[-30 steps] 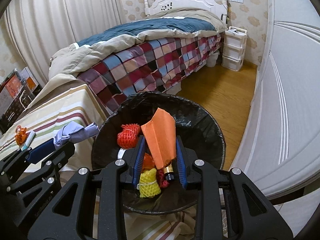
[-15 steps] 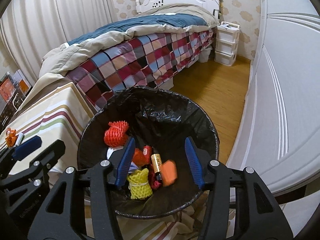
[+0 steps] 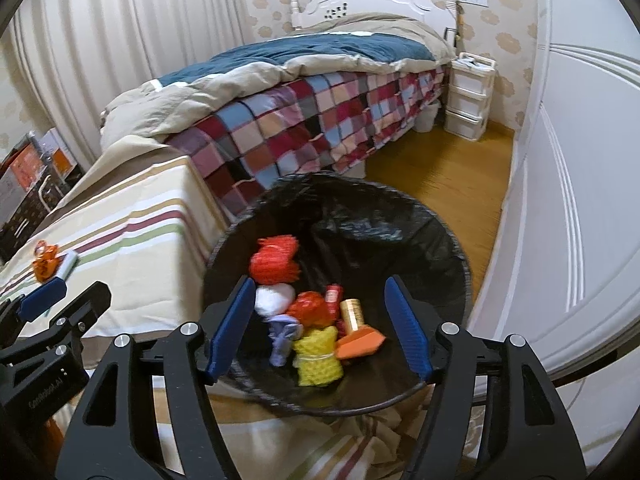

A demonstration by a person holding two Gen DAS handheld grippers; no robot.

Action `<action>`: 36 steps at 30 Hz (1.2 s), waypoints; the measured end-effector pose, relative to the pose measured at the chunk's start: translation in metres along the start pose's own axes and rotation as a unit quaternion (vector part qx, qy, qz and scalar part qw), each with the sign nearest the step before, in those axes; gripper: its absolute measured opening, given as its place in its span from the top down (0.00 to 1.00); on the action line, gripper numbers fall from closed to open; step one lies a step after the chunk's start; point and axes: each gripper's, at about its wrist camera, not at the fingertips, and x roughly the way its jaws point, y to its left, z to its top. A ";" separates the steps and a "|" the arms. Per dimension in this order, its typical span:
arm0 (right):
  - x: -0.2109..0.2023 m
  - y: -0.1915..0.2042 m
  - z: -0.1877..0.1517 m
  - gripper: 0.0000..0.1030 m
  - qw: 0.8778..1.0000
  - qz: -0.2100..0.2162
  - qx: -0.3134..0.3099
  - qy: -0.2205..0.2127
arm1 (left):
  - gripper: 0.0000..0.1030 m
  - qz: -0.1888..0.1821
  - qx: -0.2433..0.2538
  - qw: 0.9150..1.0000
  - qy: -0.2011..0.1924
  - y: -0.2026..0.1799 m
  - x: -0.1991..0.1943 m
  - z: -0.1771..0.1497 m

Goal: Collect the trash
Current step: 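Move both open tools back to the bed toward the tube and snack bag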

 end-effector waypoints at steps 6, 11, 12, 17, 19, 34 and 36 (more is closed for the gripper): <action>-0.002 0.042 -0.003 0.34 0.999 0.025 -0.028 0.005 | 0.29 0.037 -0.026 0.999 -0.006 0.050 -0.015 -0.013; -0.001 0.085 -0.009 0.33 0.997 0.051 -0.056 0.018 | 0.28 0.068 -0.050 0.996 0.003 0.094 -0.024 -0.028; -0.001 0.095 -0.010 0.33 0.996 0.056 -0.063 0.021 | 0.28 0.072 -0.054 0.996 0.005 0.101 -0.026 -0.031; 0.003 0.142 -0.017 0.28 0.992 0.079 -0.092 0.033 | 0.28 0.102 -0.079 0.992 0.015 0.140 -0.033 -0.046; 0.005 0.156 -0.018 0.28 0.991 0.085 -0.098 0.037 | 0.28 0.108 -0.089 0.990 0.018 0.154 -0.035 -0.050; 0.026 0.241 -0.016 0.27 0.984 0.119 -0.113 0.062 | 0.28 0.129 -0.150 0.980 0.024 0.220 -0.045 -0.066; 0.030 0.249 -0.015 0.27 0.984 0.121 -0.115 0.067 | 0.28 0.127 -0.153 0.980 0.023 0.222 -0.045 -0.067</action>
